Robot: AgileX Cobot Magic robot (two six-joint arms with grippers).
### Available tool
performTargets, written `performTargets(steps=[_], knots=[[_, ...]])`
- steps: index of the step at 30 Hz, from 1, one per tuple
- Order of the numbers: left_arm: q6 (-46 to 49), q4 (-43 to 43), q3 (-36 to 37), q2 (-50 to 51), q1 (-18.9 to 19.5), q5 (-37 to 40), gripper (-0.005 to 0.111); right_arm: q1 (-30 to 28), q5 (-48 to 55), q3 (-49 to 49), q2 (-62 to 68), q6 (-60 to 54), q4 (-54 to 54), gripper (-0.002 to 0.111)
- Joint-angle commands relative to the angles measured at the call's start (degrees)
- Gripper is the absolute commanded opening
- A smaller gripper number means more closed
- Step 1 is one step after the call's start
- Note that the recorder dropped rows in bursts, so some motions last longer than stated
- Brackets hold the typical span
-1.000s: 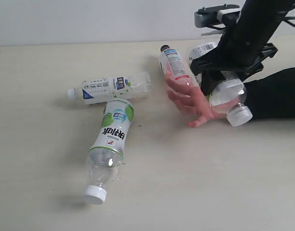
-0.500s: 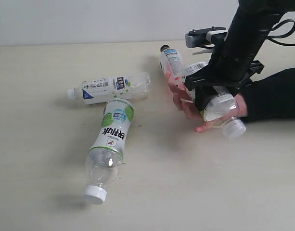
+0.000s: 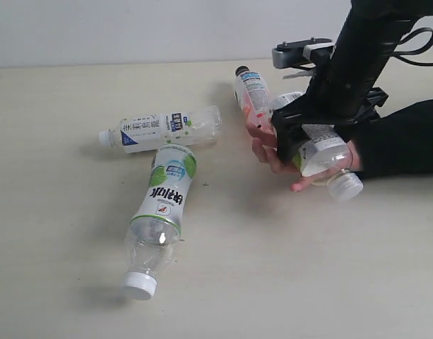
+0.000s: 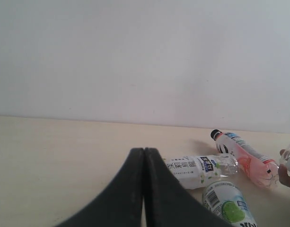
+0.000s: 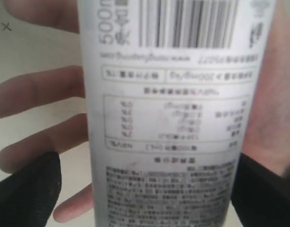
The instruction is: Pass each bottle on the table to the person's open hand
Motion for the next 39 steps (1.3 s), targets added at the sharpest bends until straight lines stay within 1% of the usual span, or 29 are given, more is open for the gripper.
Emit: performTargets(steps=[1,10,12,14,15,17,20,21,22,23,24,27,29,34,38,39], knots=[[-0.17,0.2,0.19,-0.35,0.15,0.01,0.001,-0.21,-0.74,-0.42,-3.84,-0.44,0.22,0.092],[-0.17,0.2,0.19,-0.35,0.15,0.01,0.001,-0.21,-0.72,-0.28,-13.5,-0.49,0.22,0.092],[-0.17,0.2,0.19,-0.35,0.15,0.01,0.001,-0.35,-1.06,0.28,-16.69,-0.81,-0.57,0.089],[-0.17,0.2,0.19,-0.35,0.15,0.01,0.001,-0.34,-1.88,1.35,-20.49,-0.81,-2.14,0.082],[-0.17,0.2,0.19,-0.35,0.15,0.01,0.001,-0.34,-2.28,2.15,-22.17,-0.81,-2.26,0.076],[-0.17,0.2,0.19,-0.35,0.15,0.01,0.001,-0.34,-3.46,4.12,-26.77,-0.85,-2.39,0.059],[-0.17,0.2,0.19,-0.35,0.15,0.01,0.001,-0.34,-4.43,7.94,-34.29,-1.11,-2.29,0.027],[-0.17,0.2,0.19,-0.35,0.15,0.01,0.001,-0.34,-4.7,9.35,-37.2,-1.11,-1.9,0.019],[-0.17,0.2,0.19,-0.35,0.15,0.01,0.001,-0.34,-4.94,11.75,-40.35,-1.11,-1.63,0.009],[-0.17,0.2,0.19,-0.35,0.15,0.01,0.001,-0.34,-5.58,13.54,-43.55,-1.11,-1.63,0.002],[-0.17,0.2,0.19,-0.35,0.15,0.01,0.001,-0.34,-6.04,15.95,-46.88,-1.11,-1.52,0.0],[-0.17,0.2,0.19,-0.35,0.15,0.01,0.001,-0.34,-9.36,23.54,-56.32,-1.11,-1.54,0.0],[-0.17,0.2,0.19,-0.35,0.15,0.01,0.001,-0.34,-13.78,29.72,-62.42,-1.24,-1.54,0.0],[-0.17,0.2,0.19,-0.35,0.15,0.01,0.001,-0.34,-28.66,44.76,-78.85,-2.27,-0.67,0.0],[-0.17,0.2,0.19,-0.35,0.15,0.01,0.001,-0.22,-36.47,53.04,-87.12,-1.32,3.75,0.0],[-0.17,0.2,0.19,-0.35,0.15,0.01,0.001,-0.22,-36.77,54.46,-88.39,-1.32,3.87,0.0]])
